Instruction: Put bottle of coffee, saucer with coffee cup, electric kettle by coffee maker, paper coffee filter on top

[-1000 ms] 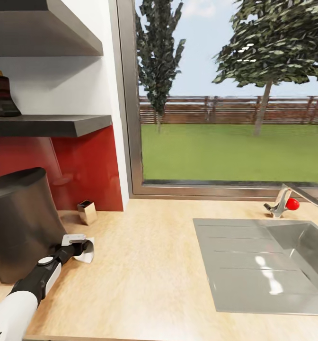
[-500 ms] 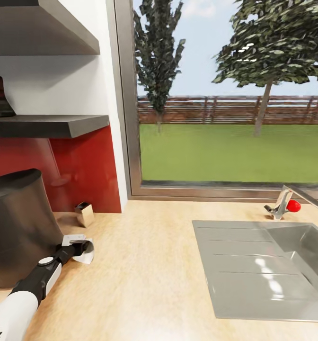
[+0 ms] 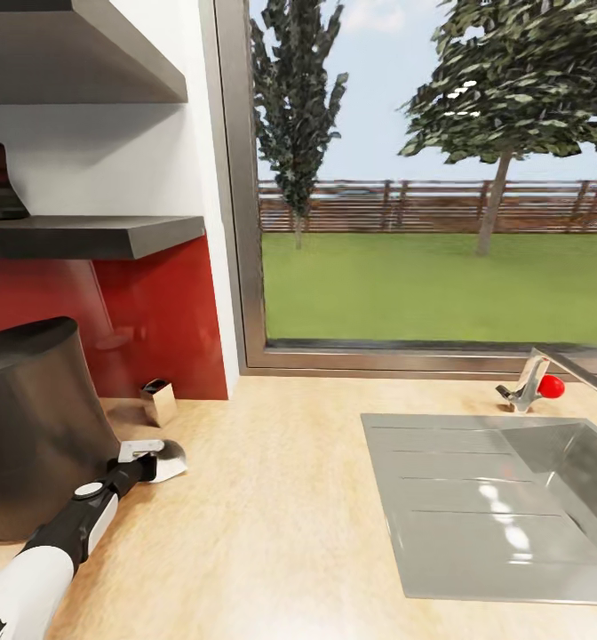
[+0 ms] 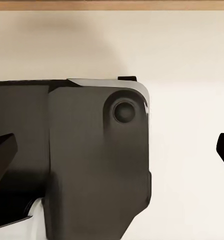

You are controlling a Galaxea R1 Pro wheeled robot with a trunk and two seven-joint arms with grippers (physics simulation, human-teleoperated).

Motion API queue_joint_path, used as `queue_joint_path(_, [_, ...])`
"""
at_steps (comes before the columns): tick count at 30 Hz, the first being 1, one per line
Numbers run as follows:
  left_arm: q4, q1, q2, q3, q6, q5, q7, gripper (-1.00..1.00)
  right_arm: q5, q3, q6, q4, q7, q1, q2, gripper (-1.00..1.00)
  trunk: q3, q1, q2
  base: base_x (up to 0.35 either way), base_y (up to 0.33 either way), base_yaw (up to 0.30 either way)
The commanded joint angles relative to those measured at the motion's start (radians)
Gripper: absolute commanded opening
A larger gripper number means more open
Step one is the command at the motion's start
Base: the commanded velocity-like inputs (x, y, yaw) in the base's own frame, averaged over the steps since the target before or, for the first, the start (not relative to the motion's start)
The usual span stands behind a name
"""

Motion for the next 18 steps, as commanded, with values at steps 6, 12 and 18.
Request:
queue_joint_path(6, [0.000, -0.001, -0.001, 0.008, 0.000, -0.011, -0.008, -1.00, 0.001, -0.002, -0.003, 0.000, 0.001, 0.000, 0.000, 1.00, -0.002, 0.001, -0.002, 0.000, 0.000, 0.000])
queue_joint_path(12, [0.000, -0.001, -0.001, 0.008, 0.000, -0.011, -0.008, -1.00, 0.001, -0.002, -0.003, 0.000, 0.001, 0.000, 0.000, 1.00, -0.002, 0.001, -0.002, 0.000, 0.000, 0.000])
queue_joint_path(18, [-0.044, -0.002, -0.001, 0.008, 0.006, -0.011, -0.016, -1.00, 0.000, -0.003, -0.002, 0.000, 0.001, 0.000, 0.001, 1.00, -0.002, 0.001, -0.002, 0.000, 0.000, 0.000])
